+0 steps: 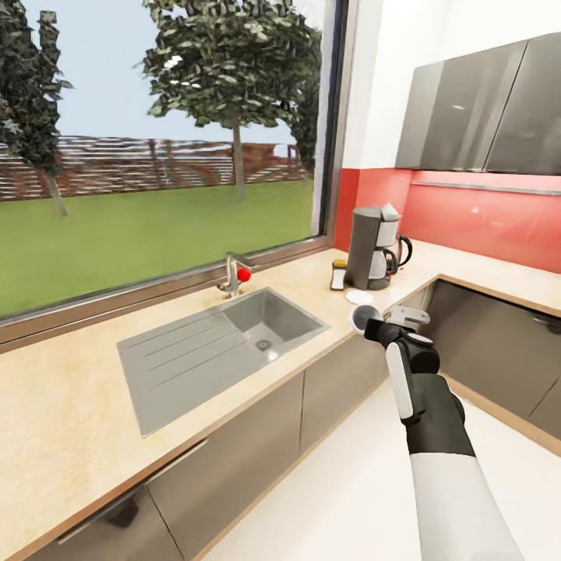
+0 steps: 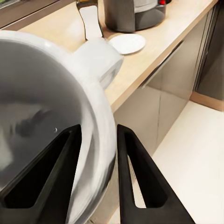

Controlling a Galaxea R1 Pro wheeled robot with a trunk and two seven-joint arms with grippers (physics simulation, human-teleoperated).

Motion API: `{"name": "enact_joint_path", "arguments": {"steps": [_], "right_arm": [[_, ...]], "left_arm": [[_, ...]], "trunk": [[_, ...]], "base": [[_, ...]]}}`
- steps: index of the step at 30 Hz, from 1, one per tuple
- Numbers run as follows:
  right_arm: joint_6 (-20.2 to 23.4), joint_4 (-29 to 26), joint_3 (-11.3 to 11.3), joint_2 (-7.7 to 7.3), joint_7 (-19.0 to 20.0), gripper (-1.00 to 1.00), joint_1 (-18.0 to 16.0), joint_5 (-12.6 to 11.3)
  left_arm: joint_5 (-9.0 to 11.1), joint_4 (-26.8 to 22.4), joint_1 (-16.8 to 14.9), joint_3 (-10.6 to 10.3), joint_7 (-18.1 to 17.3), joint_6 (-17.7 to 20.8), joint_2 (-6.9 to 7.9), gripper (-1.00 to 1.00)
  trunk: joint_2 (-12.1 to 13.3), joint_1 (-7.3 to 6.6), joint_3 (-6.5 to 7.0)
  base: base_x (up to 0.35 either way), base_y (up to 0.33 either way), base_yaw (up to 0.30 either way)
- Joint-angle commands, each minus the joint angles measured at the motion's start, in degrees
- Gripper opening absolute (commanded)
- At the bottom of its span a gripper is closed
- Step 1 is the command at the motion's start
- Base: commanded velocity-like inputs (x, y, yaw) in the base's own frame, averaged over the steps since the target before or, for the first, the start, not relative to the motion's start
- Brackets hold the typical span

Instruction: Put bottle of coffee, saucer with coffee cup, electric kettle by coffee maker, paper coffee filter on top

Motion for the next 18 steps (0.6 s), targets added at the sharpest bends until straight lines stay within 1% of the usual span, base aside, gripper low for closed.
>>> {"name": "enact_joint_path", "arguments": {"steps": [1,18], "right_arm": [[0.19,-0.07,-0.04,0.03,-0.4,-1.0,-0.04,-0.38],[0.19,-0.14,-0.04,0.03,-0.4,-1.0,-0.06,-0.37]], "left_arm": [[0.53,-0.07,0.01,0.3,-0.6,0.01,0.01,1.0],[0.53,-0.07,0.01,0.3,-0.6,0.01,0.01,1.0]], "trunk": [[-0.11,0.06,-0.11],[-0.11,0.06,-0.11]], "base": [[0.24,-0.24,0.0],[0.244,-0.235,0.0]]}}
